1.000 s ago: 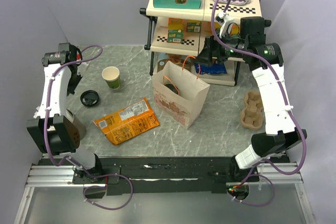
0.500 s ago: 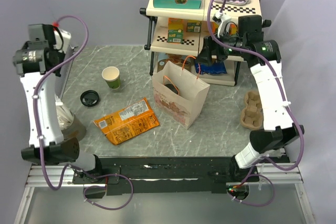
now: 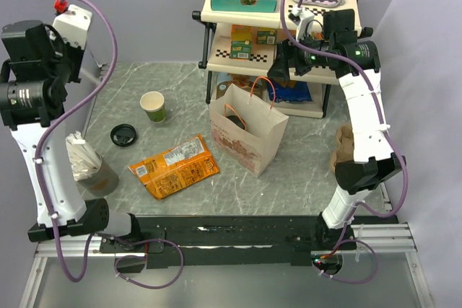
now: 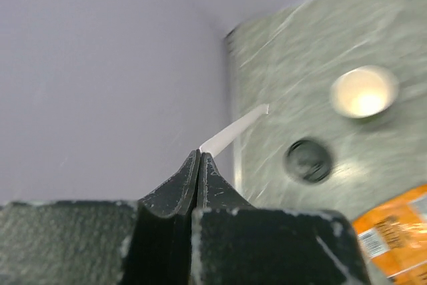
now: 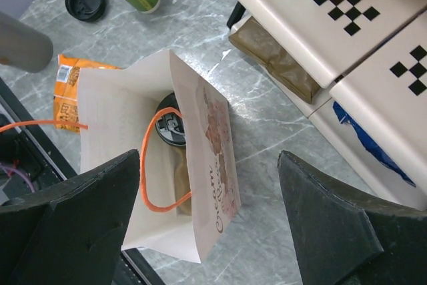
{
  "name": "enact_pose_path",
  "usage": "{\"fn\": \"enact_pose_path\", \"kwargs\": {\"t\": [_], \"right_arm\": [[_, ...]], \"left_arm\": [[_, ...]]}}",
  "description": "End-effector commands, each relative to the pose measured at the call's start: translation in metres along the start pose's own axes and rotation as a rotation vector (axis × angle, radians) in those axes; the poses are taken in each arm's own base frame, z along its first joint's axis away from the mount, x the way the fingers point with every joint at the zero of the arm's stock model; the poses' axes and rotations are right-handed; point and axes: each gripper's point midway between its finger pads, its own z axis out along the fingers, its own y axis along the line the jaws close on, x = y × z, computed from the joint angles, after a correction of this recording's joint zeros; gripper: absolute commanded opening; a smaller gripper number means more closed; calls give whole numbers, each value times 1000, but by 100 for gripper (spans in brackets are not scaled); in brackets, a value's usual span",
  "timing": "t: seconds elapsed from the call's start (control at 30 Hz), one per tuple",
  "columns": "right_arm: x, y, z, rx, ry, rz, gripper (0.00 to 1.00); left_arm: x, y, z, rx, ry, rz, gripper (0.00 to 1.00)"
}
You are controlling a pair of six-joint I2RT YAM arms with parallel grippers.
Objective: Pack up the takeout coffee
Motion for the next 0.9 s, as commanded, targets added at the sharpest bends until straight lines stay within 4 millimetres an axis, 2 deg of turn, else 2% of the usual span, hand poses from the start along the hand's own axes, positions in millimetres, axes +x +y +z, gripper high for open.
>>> {"fn": "enact_pose_path", "kwargs": {"t": [0.0, 0.03, 0.1, 0.13, 0.2, 0.3, 0.47, 0.5, 0.53, 0.6, 0.63, 0.67, 0.8, 0.87], "right_arm": [[-13, -4, -14, 36, -43, 12, 90], [-13, -5, -15, 43, -41, 18, 90], [-11, -9, -14, 65, -34, 24, 90], [-10, -12, -14, 72, -31, 27, 90], [-5, -20, -16, 108, -24, 38, 90], [2, -29, -19, 137, -13, 72, 90], [2, -37, -28, 178, -23, 77, 90], [2, -41, -31, 193, -27, 79, 90], [1, -43, -33, 202, -31, 79, 90], [1, -47, -37, 219, -38, 85, 90], [0, -49, -38, 225, -41, 88, 90], [-1, -48, -40, 227, -45, 88, 90], [3, -54, -44, 248, -43, 102, 91], [4, -54, -45, 249, -44, 107, 91]], "left_arm": [[-73, -37, -20, 224, -393, -29, 1], [-84, -56, -26, 333, -466, -23, 1], [-96, -71, -29, 419, -547, -49, 1], [-104, -86, -38, 514, -600, -49, 1], [-110, -103, -42, 624, -635, -81, 1], [-131, -122, -54, 757, -718, -105, 1], [-160, -164, -86, 963, -823, -66, 1], [-161, -174, -82, 986, -821, -40, 1], [-163, -192, -92, 1042, -826, -17, 1], [-160, -212, -92, 1091, -807, 20, 1], [-159, -227, -100, 1132, -809, 38, 1], [-154, -239, -98, 1152, -786, 50, 1], [-145, -275, -104, 1199, -785, 145, 1], [-140, -285, -102, 1203, -778, 190, 1]]}}
